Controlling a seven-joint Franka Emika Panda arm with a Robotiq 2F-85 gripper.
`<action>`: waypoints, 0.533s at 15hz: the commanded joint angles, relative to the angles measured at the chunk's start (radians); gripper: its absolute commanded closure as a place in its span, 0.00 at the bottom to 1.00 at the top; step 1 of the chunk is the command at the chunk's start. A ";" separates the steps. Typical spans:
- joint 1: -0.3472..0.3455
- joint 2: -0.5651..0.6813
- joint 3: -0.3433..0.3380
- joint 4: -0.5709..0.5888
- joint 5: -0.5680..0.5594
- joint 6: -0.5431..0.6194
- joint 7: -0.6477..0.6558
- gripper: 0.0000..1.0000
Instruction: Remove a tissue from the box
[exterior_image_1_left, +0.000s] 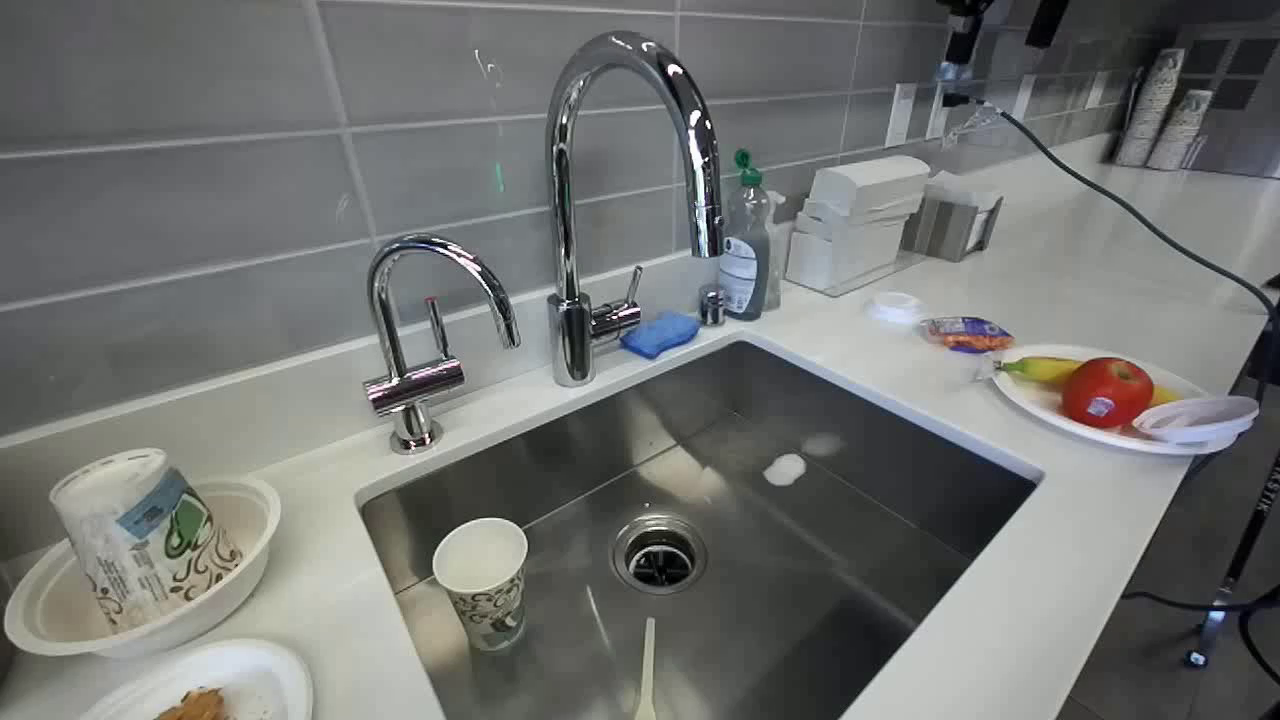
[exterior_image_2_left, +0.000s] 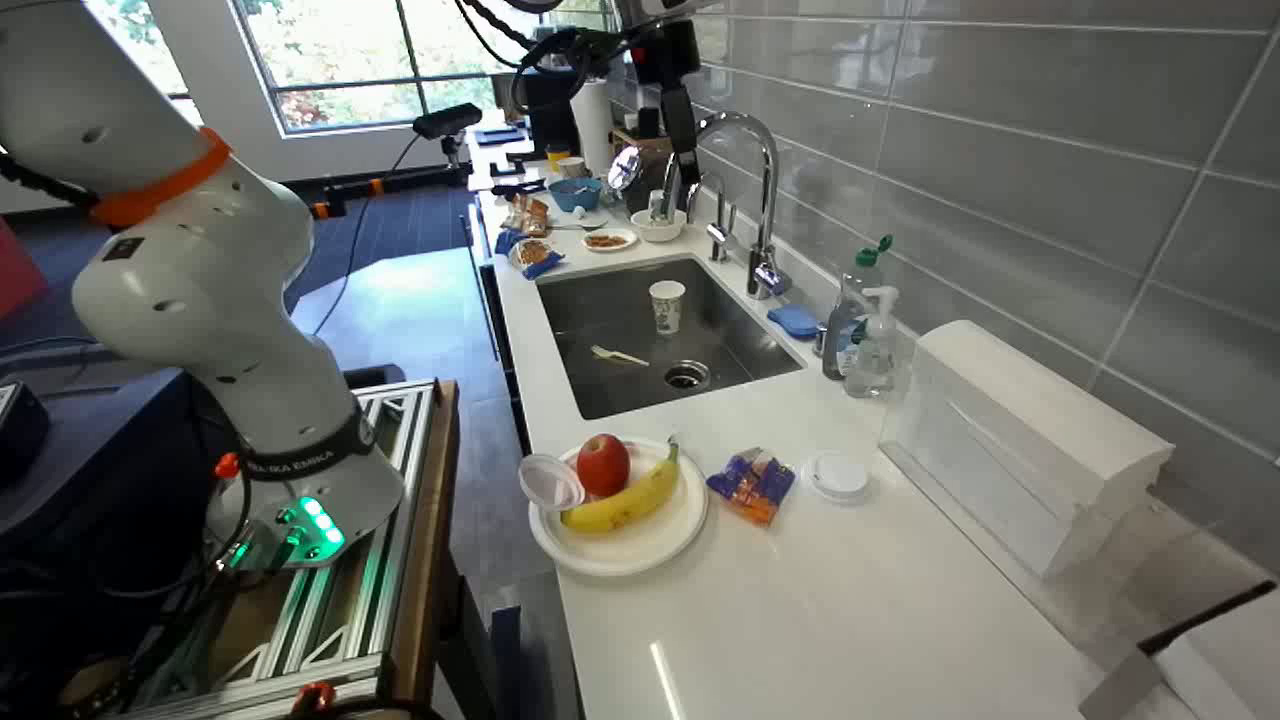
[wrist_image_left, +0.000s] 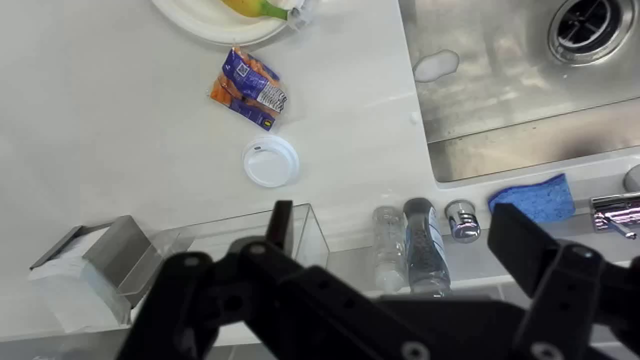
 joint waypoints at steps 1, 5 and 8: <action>0.032 0.004 -0.029 0.003 -0.011 -0.005 0.008 0.00; 0.032 0.004 -0.029 0.003 -0.011 -0.005 0.008 0.00; 0.031 0.008 -0.041 0.002 -0.008 0.019 -0.005 0.00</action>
